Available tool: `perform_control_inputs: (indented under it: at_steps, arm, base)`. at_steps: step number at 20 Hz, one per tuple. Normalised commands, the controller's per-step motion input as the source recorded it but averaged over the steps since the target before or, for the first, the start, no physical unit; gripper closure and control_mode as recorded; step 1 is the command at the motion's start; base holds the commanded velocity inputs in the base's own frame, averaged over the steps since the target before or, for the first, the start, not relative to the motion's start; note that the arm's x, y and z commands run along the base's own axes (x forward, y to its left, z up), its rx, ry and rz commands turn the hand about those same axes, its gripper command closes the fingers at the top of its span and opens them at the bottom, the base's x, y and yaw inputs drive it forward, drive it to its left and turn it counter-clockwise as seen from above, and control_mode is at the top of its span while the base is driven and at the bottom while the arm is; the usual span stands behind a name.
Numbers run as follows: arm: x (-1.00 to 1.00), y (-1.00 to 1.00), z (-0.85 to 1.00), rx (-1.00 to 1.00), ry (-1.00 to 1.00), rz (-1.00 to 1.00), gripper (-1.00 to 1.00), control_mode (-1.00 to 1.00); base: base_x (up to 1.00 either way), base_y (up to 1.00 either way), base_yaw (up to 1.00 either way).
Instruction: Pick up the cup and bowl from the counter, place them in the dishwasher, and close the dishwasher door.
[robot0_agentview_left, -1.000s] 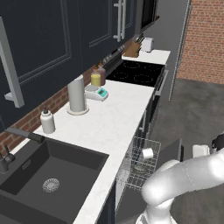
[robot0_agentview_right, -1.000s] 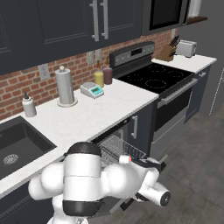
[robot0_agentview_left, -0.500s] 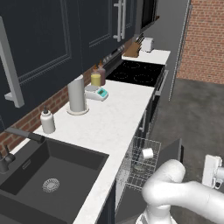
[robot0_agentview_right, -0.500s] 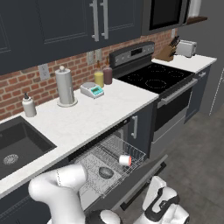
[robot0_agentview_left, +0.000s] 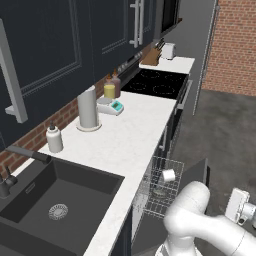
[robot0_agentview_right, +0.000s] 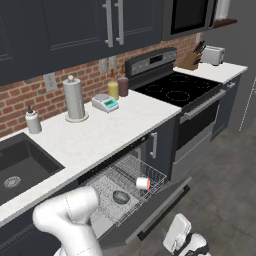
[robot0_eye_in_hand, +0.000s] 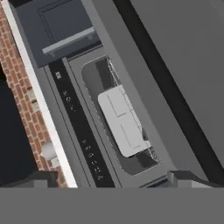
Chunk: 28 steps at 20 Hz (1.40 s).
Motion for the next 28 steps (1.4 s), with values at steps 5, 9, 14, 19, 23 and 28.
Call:
perform_control_inputs:
  at_steps: [5, 9, 14, 19, 23, 28]
  arm:
    - [0.52, -0.02, -0.63, 0.08, -0.14, 0.02, -1.00, -1.00]
    - [0.56, -0.11, -0.99, 0.00, -0.11, 0.00, -1.00, -1.00]
    - [0.28, -0.55, -0.99, 0.05, -0.19, 0.01, -1.00, -1.00]
    - [0.19, -0.56, -1.00, 0.02, -0.25, 0.03, -1.00, -1.00]
    - [0.13, -0.15, -0.93, 0.04, -0.31, 0.12, -1.00, -1.00]
    - [0.04, 0.39, -0.56, 0.23, -0.13, 0.27, -1.00, -1.00]
  base:
    - [0.00, 0.00, 0.00]
    - [0.00, 0.00, 0.00]
    - [0.00, 0.00, 0.00]
    - [0.00, 0.00, 0.00]
    - [0.00, 0.00, 0.00]
    - [0.00, 0.00, 0.00]
